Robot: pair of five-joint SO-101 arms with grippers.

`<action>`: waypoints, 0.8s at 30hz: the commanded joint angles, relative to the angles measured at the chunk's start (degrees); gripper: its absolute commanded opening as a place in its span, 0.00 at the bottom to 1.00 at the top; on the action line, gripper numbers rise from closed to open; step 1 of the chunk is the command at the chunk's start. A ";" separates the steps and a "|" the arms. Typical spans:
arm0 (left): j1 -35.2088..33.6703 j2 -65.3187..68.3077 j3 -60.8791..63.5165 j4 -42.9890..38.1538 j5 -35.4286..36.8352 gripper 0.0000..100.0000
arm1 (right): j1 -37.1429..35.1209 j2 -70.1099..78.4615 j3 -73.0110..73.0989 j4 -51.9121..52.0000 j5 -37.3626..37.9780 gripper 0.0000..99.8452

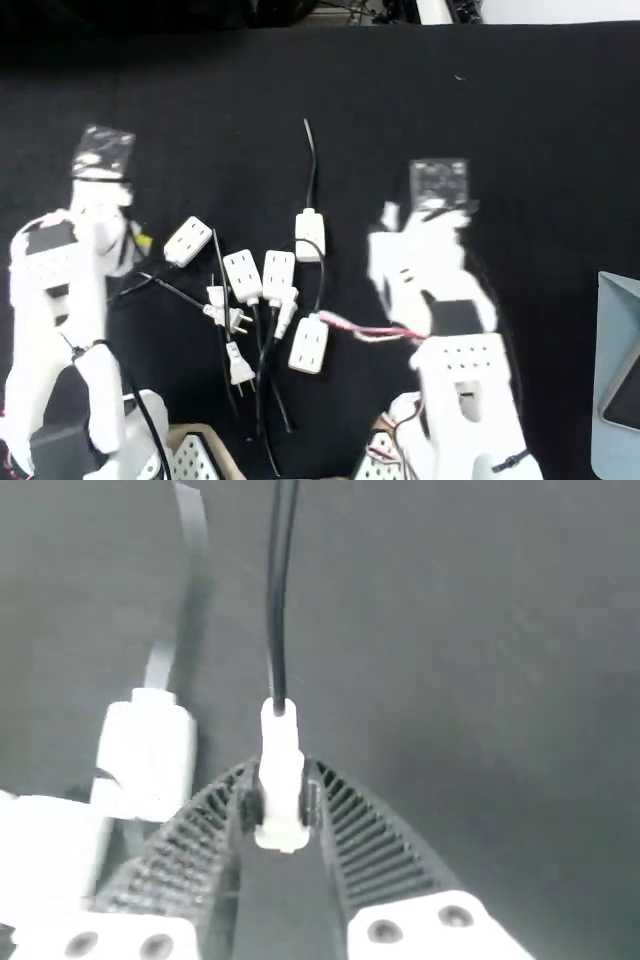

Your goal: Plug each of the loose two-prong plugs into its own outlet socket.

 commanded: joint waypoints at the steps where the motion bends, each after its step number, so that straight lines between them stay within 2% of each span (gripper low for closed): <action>1: -6.55 -1.85 1.19 0.18 4.84 0.26 | -11.16 -0.75 2.24 -14.42 0.00 0.01; 4: -8.92 -1.85 2.68 0.09 7.56 0.26 | -16.70 -0.66 3.12 -21.45 0.44 0.01; 7: -10.51 -1.85 4.09 0.09 10.46 0.26 | -20.92 1.98 -0.75 -21.36 0.44 0.01; 11: -11.03 -1.49 5.93 -0.88 14.77 0.26 | -23.91 12.44 -9.01 -21.80 0.53 0.01; 16: -10.51 -1.85 9.54 -7.38 16.79 0.26 | -27.43 27.74 -18.24 -21.89 0.53 0.01; 22: -6.73 -1.49 1.98 -7.91 16.97 0.26 | -31.65 31.78 -21.05 -21.98 0.53 0.01; 24: -5.05 -1.85 -0.48 -7.91 19.87 0.26 | -33.49 30.64 -20.35 -21.89 0.44 0.01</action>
